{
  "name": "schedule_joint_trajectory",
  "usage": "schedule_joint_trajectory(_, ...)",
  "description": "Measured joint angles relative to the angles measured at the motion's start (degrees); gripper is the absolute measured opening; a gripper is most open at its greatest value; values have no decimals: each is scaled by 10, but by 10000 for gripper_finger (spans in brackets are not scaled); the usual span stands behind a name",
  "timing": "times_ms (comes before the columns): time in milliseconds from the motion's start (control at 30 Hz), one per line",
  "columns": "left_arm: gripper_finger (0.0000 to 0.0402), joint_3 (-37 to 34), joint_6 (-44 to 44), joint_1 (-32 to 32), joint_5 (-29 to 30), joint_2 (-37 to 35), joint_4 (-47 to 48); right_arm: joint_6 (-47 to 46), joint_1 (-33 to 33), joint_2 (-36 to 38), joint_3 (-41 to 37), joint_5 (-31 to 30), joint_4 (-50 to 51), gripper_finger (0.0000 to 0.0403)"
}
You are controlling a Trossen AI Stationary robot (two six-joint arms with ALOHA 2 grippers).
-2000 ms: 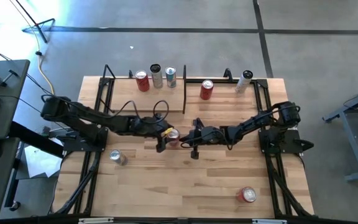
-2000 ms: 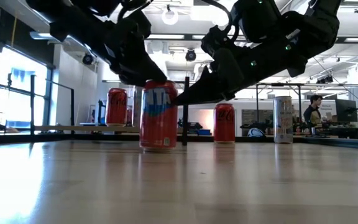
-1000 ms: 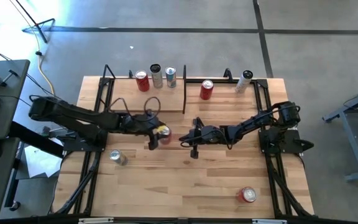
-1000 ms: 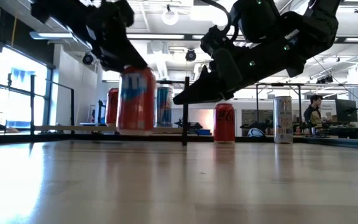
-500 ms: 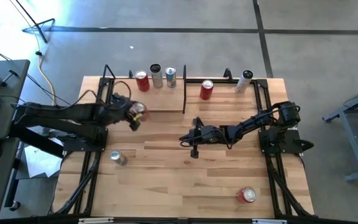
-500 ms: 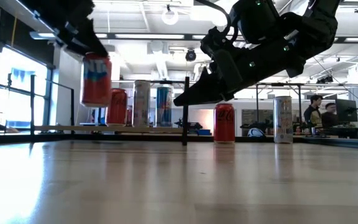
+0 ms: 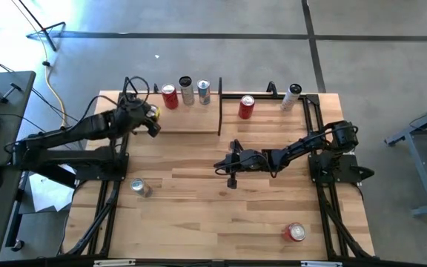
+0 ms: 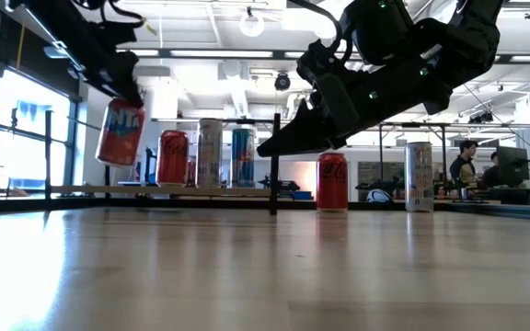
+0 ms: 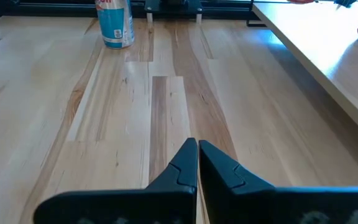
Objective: Place canned beverage on shelf
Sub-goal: Put the left red soda can on the shelf
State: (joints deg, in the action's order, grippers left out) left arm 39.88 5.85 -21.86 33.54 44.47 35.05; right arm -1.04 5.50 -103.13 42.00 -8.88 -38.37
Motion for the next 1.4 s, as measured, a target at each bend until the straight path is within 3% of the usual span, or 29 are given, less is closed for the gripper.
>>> schedule_joint_trajectory(300,235,0,-56,-151,-118,25,-43,0,0,0,0,1,0,0)
schedule_joint_trajectory(533,236,-43,-61,-222,-175,41,-111,0,0,0,0,1,0,0)
schedule_joint_trajectory(800,248,-52,-32,-239,-196,44,-139,0,0,0,0,1,0,0)
schedule_joint_trajectory(1400,266,-52,-35,-239,-164,39,-144,0,0,0,0,1,0,0)
